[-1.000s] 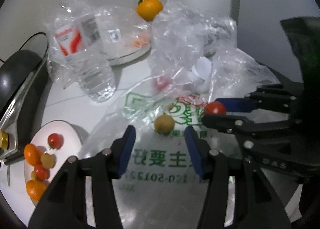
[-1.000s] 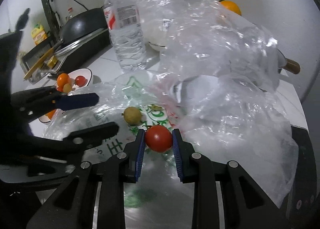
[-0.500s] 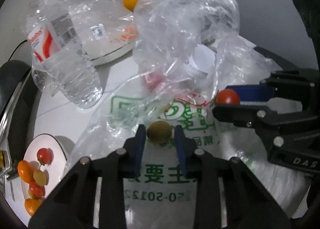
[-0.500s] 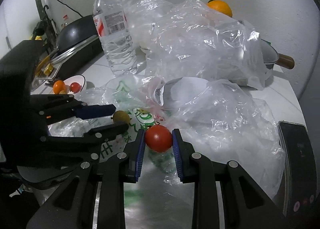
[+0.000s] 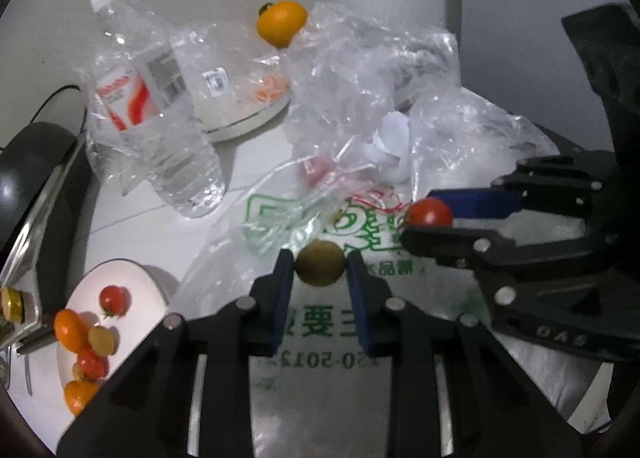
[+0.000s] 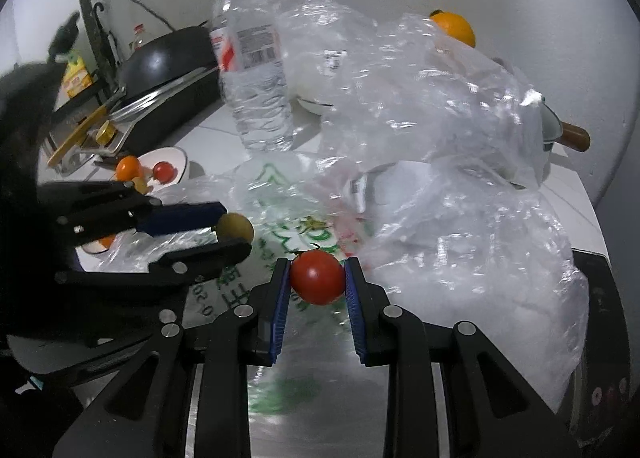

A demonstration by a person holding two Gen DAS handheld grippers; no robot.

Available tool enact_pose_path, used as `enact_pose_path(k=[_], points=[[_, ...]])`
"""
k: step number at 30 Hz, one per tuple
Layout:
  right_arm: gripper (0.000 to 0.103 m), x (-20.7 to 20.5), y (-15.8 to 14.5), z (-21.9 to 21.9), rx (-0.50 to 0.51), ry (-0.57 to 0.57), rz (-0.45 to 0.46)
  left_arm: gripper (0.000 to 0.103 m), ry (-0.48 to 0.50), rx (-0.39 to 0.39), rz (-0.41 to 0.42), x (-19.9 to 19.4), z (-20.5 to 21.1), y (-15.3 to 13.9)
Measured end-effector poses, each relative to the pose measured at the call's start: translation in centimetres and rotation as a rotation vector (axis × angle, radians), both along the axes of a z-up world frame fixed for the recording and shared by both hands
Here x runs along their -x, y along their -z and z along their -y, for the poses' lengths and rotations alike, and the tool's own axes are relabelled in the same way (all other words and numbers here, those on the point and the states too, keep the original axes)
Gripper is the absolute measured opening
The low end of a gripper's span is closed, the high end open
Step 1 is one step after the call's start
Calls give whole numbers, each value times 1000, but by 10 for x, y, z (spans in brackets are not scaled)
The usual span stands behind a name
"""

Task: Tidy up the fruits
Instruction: 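Carry the yellow-green fruit with the left tool while the right tool carries the tomato to the plate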

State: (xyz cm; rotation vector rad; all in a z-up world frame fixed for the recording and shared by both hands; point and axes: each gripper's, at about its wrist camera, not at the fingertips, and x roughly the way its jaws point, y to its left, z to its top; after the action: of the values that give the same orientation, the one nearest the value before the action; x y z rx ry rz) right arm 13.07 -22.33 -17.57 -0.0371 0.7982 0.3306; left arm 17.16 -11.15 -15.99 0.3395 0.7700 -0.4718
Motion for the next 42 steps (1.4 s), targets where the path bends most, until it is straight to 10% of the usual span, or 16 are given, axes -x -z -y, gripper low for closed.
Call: enact_pose_path(k=[19, 42], points=[[29, 15, -19, -75, 42, -64, 15, 28, -97, 90, 92, 37, -85, -41], [29, 0, -33, -120, 65, -103, 30, 28, -235, 71, 63, 11, -168, -15]])
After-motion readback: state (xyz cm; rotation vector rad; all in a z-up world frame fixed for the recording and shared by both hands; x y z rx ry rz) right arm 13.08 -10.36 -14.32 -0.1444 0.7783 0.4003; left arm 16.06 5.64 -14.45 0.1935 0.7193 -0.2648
